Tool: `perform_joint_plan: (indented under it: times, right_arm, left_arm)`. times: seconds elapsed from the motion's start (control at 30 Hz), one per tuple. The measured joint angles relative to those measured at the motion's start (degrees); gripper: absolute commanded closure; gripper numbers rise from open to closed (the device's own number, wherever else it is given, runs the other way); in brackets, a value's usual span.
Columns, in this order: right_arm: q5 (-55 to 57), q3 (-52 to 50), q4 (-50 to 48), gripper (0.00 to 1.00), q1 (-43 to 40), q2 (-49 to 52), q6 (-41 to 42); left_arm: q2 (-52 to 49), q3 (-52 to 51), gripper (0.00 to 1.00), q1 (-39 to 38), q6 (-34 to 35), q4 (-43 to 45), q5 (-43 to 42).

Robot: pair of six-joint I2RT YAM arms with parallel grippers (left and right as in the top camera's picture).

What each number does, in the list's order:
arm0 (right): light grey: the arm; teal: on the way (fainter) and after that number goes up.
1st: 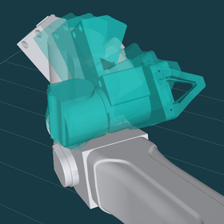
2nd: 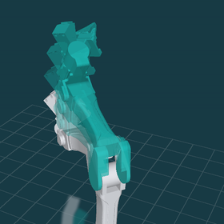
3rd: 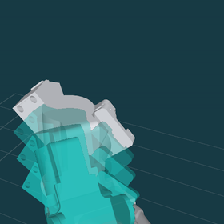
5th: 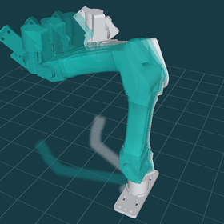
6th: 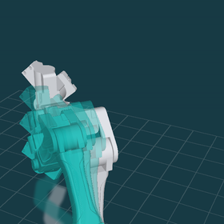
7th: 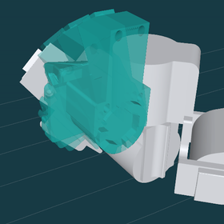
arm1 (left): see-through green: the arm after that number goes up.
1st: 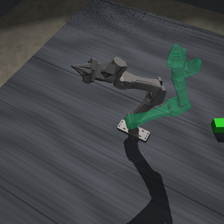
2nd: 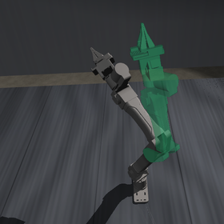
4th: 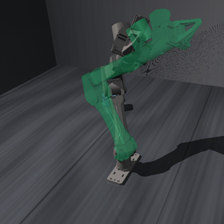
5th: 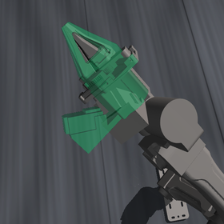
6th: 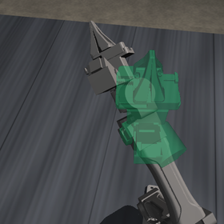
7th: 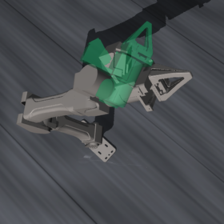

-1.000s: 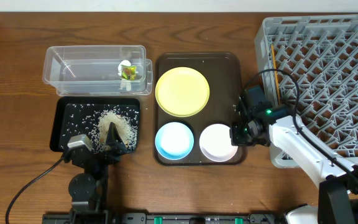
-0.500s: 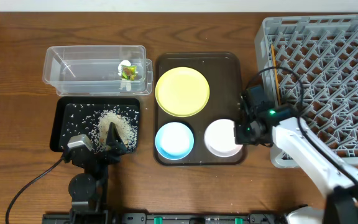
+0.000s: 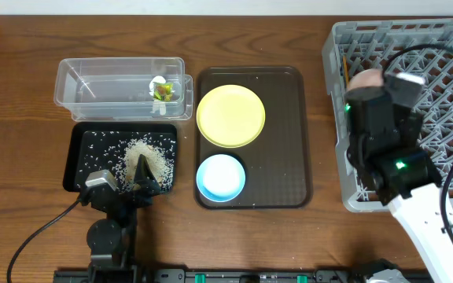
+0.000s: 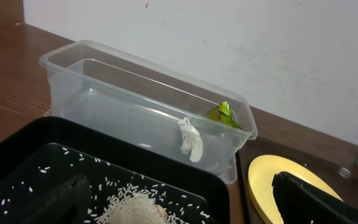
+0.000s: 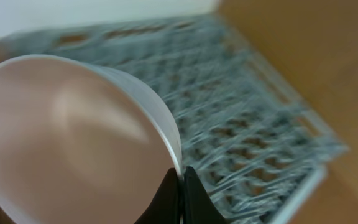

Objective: Sort waste into correct bins and load items into the dishwasher rack
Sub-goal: 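Lift the pink bowl with the right gripper and set it in the rack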

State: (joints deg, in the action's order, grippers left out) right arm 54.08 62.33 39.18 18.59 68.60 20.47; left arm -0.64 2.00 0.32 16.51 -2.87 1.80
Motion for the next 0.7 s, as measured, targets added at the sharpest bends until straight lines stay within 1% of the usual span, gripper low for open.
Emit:
perform_joint_plan:
  times: [0.13,0.3,0.43,0.53,0.7]
  right_arm:
    - [6.97,0.0,-3.93,0.99,-3.63,3.72,-1.09]
    - [9.86,0.0,-5.01,0.99,-6.8,10.51,-2.97]
    - [10.54,-0.02,-8.7,0.99,-8.87,16.59,-3.91]
    - [10.84,-0.02,-11.85,0.99,-9.27,20.94,-6.45]
    - [11.45,-0.02,-13.77,0.99,-7.89,25.4,-10.78]
  left_arm:
    - [0.02,0.0,0.05,0.0,0.02,0.0,0.02]
    - [0.02,0.0,0.04,0.0,0.02,-0.02,0.0]
    - [0.02,0.0,0.05,0.0,0.0,0.0,0.0]
    - [0.02,0.0,0.05,0.0,0.02,0.0,0.0]
    - [0.02,0.0,0.05,0.0,0.02,0.0,0.0]
